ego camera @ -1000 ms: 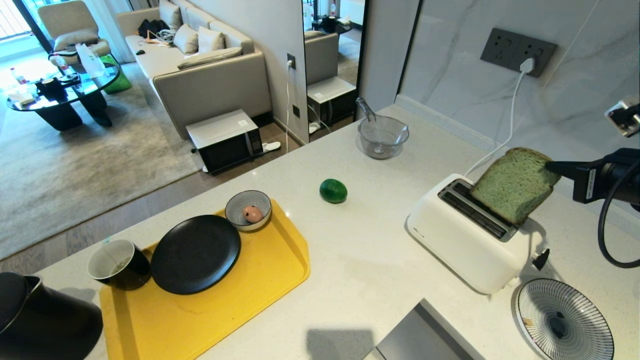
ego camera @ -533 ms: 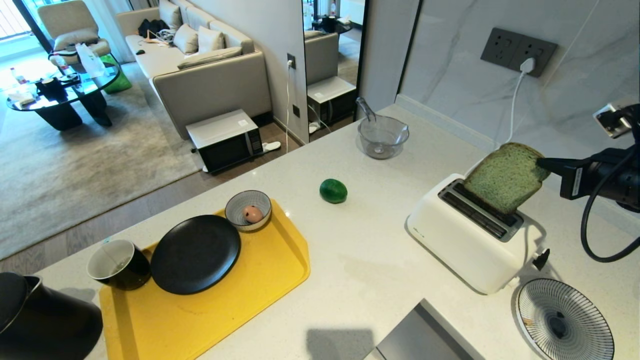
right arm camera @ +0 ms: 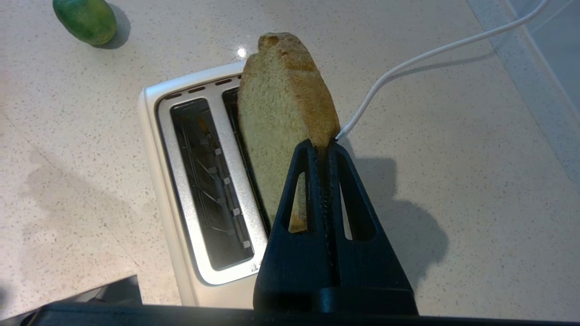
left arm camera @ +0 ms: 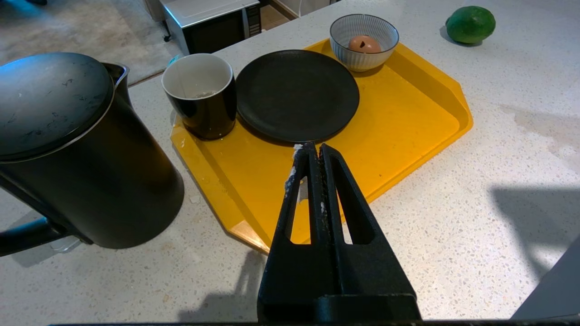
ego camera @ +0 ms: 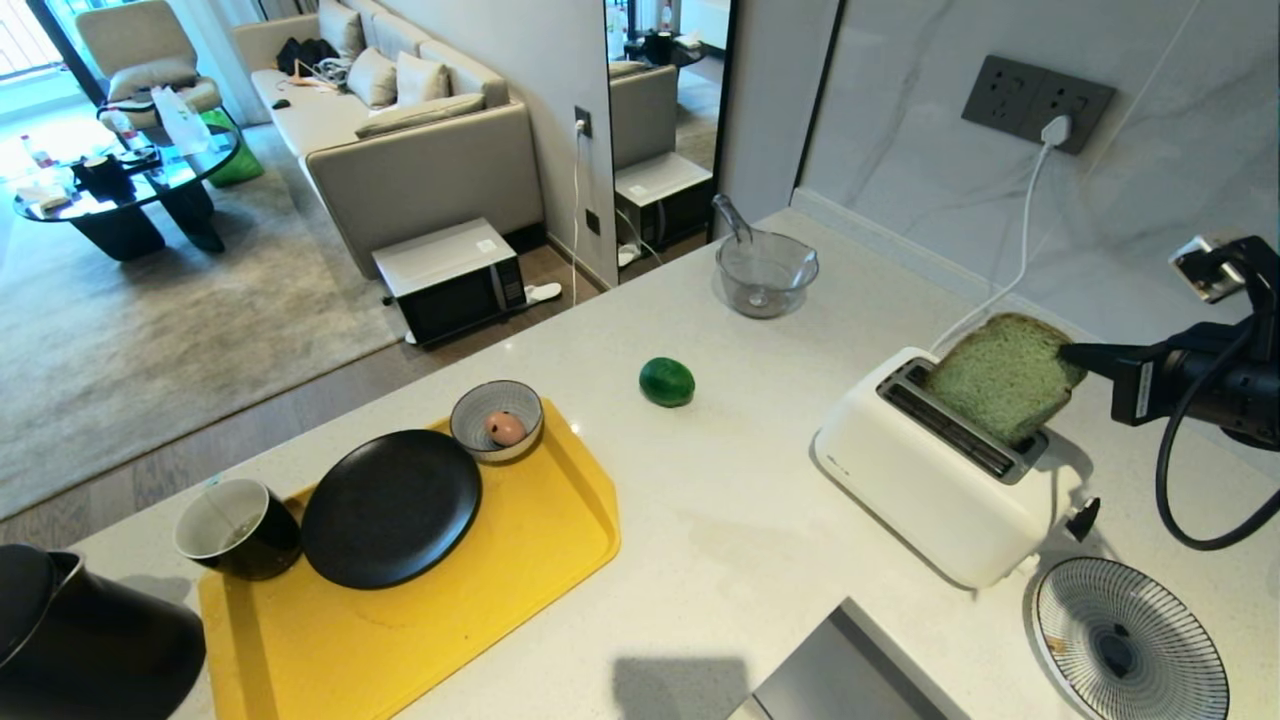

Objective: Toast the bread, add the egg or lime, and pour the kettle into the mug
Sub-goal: Put the bread slices in the toaster

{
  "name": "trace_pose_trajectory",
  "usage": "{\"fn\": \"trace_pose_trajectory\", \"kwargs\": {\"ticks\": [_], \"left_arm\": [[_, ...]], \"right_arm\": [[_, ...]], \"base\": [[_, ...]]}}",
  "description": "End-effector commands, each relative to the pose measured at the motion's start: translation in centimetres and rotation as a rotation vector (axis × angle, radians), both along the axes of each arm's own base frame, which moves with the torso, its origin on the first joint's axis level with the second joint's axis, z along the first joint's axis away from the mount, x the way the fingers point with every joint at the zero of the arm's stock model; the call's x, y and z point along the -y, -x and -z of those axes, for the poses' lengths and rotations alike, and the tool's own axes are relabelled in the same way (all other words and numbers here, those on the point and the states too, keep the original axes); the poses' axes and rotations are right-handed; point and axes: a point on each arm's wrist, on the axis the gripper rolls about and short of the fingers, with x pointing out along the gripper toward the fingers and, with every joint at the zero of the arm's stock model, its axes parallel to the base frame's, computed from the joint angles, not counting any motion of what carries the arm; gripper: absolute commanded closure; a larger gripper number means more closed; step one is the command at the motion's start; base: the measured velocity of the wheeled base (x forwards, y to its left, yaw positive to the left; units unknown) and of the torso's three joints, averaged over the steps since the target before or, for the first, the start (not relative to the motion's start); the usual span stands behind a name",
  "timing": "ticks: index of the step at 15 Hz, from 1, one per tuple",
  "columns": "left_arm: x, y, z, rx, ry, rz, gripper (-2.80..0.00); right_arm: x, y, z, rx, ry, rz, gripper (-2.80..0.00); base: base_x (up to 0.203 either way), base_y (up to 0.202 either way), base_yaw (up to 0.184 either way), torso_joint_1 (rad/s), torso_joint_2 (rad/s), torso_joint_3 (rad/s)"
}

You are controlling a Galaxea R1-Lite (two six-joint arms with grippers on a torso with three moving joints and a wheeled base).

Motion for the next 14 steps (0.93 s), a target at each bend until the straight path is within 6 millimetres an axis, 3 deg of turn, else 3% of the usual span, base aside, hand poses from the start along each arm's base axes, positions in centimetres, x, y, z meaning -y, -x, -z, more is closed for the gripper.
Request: {"fn": "trace_pose_trajectory", "kwargs": {"ticks": [1,14], "left_arm": [[0.0,-0.1,0.4,-0.011,0.000,-0.001,0.00],[0.0,-0.1,0.4,-0.011,0.000,-0.001,0.00]], "right_arm": [[-0.1,0.6,-0.2,0.011,0.003,-0.002,0.00],[-0.1,0.3,1.1,-0.025,0.043,-0.016,0.00]], "base": [[0.000,0.000,0.000,0.000,0.00,0.000],[0.000,0.000,0.000,0.000,0.00,0.000]]}}
